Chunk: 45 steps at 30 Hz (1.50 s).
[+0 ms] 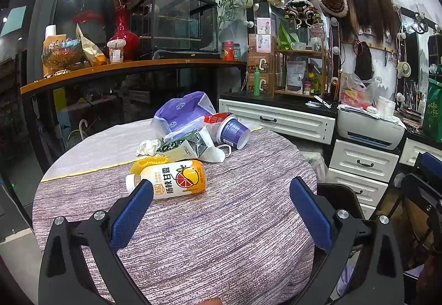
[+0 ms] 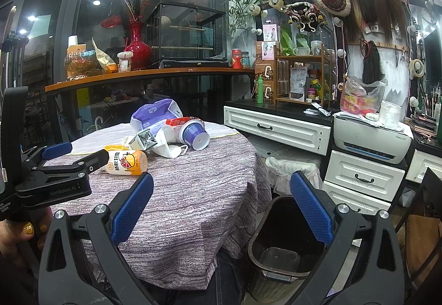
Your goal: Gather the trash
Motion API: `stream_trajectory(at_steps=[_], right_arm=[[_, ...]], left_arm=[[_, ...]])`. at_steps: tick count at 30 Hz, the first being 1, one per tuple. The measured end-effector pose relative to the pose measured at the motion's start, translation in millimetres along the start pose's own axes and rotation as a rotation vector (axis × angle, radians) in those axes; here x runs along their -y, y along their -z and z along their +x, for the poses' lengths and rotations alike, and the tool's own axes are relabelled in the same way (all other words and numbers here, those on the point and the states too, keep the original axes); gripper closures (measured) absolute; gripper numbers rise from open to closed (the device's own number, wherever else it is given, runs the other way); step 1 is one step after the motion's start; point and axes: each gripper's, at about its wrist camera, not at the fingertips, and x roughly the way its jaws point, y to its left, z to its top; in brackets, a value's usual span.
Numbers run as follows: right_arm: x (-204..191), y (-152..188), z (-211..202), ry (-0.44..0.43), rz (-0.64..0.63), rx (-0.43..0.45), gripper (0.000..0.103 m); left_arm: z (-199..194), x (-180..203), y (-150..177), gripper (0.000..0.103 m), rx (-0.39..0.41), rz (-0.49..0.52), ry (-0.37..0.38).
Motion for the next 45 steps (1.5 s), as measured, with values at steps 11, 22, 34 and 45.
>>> stream_trajectory(at_steps=[11,22,34,45], right_arm=[[-0.1,1.6,0.5,0.0,-0.001,0.0,0.005],[-0.3,1.4,0.9,0.005,-0.011,-0.005,0.005],[-0.6,10.7,50.8,-0.081,-0.059,-0.141,0.005],[-32.9,13.8,136.3,-0.297,-0.078,-0.347,0.005]], left_arm=[[1.0,-0.4,1.5,0.005,0.0,-0.001,-0.001],[6.5,-1.5,5.1,0.005,-0.015,0.014,-0.006],[36.5,-18.6,12.7,0.005,-0.151,-0.034,0.045],[52.1,-58.2,10.2,0.005,-0.196,-0.059,0.027]])
